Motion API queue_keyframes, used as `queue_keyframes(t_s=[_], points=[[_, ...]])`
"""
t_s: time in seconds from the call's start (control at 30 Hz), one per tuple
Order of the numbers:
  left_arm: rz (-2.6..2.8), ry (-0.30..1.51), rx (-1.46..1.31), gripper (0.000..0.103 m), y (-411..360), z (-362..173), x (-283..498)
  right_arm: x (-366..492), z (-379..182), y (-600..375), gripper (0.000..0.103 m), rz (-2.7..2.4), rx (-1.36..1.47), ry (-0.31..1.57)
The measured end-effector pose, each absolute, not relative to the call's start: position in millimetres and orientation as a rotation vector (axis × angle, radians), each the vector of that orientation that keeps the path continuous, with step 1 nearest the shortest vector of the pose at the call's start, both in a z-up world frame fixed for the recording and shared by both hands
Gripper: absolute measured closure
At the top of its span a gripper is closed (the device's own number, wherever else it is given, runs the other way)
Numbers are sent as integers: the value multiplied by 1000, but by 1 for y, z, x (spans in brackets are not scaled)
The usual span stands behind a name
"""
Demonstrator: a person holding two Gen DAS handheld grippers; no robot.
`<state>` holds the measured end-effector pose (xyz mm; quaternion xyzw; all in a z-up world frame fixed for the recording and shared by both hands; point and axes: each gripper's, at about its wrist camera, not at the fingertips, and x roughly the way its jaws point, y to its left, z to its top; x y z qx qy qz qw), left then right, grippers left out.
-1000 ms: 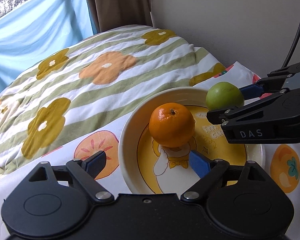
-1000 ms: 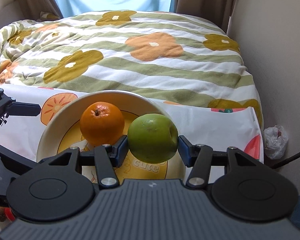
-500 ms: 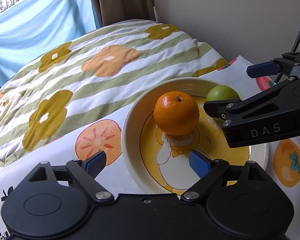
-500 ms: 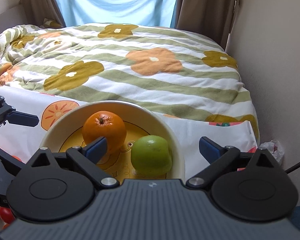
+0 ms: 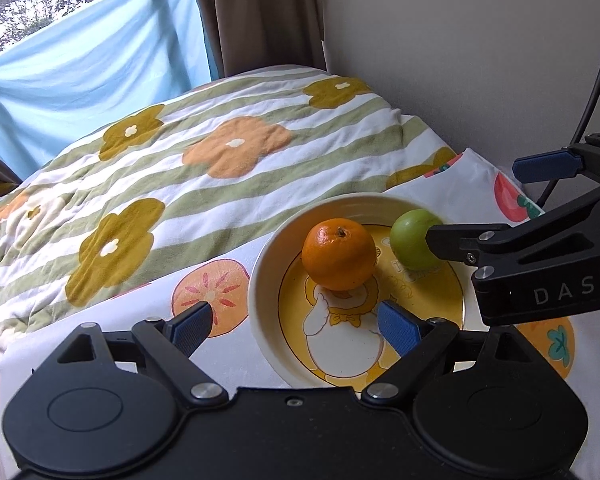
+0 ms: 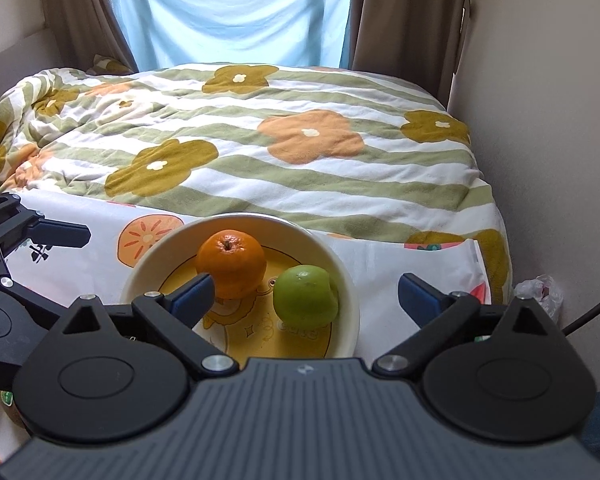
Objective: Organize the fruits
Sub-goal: 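Open the left gripper over the bowl while the right gripper releases the green apple, then move both grippers back to the loose fruits on the sheet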
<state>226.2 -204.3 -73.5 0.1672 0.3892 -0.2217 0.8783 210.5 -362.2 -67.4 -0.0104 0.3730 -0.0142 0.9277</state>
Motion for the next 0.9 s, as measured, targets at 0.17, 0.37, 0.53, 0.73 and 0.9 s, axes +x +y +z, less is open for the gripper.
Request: queue_keyframes(t_s=[0.17,0.37,0.53,0.73,0.9], points=[[-417,761,319,11,-200,-50,196,181,-45,-362,0,-29,-26,744],[-358,726,253,11,-188,-26,153,146,-24,-362,0,-29,-13,728],[-289,708,213,11,-175,-14,113,113,-11,-358,0,-12,-11,712],[-214,709,179,11,-154,-10,76,84,-8,-347,0,28,7,726],[-149,710,158,11,-128,-11,52,68,-10,-325,0,73,16,737]])
